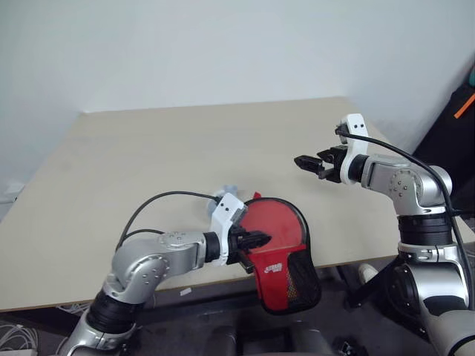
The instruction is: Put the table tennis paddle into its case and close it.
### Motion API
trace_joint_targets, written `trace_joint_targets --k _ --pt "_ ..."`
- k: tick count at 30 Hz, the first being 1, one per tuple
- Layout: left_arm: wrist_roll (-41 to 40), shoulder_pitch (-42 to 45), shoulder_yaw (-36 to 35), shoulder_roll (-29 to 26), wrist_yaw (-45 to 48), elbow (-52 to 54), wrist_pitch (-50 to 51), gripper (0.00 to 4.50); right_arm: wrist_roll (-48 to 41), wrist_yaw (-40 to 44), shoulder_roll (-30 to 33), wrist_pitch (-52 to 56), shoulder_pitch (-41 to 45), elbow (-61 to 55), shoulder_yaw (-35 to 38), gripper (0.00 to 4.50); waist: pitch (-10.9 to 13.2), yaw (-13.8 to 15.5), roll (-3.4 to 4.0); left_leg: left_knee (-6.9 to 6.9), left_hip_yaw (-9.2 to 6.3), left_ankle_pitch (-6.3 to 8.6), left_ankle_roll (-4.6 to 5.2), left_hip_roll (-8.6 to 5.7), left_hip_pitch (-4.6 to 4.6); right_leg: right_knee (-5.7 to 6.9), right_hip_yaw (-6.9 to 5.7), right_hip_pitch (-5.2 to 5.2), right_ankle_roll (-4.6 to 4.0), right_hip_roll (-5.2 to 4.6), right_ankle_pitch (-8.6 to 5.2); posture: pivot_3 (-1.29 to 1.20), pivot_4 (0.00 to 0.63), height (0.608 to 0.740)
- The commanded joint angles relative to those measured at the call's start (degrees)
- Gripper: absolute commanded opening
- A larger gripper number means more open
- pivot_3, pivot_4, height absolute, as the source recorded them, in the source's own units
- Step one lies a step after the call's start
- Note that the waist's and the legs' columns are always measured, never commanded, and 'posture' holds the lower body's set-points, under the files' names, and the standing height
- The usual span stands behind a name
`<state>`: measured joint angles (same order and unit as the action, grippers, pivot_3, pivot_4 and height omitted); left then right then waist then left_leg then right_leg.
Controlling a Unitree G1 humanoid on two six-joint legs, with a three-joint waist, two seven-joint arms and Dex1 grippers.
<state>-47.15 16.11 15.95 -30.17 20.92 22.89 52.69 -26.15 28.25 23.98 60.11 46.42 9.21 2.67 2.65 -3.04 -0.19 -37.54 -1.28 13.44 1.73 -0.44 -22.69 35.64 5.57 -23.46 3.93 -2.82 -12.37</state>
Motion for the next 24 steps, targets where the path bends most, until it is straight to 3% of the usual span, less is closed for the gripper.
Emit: trace_joint_targets --k 1,12,24 --pt "8.47 -0.31 3.28 1.90 4.84 -3.27 -9.02 0.04 0.69 1.76 -0.65 -2.09 3.87 1.53 -1.11 4.50 0.01 -0.01 0.01 0.00 0.01 0.00 0.00 0.00 0.00 0.00 0.01 -0.01 0.00 0.00 0.00 0.00 0.000 0.740" --pt "21.01 -4.79 6.20 7.90 9.36 -10.00 -19.42 0.04 2.86 8.29 -6.10 -4.80 10.42 13.38 -6.73 4.50 0.02 -0.05 0.02 -0.05 0.01 0.00 0.03 0.05 -0.02 0.05 0.00 0.00 0.17 0.02 0.09 0.00 0.000 0.740" --pt "29.29 -4.26 6.12 11.78 11.86 -17.15 -25.18 0.04 9.12 16.23 -18.43 -16.57 20.06 34.21 -12.72 4.50 -0.01 -0.07 0.07 -0.15 -0.08 0.00 0.02 0.05 0.02 0.13 -0.08 0.07 0.21 0.03 0.12 0.00 0.000 0.740"
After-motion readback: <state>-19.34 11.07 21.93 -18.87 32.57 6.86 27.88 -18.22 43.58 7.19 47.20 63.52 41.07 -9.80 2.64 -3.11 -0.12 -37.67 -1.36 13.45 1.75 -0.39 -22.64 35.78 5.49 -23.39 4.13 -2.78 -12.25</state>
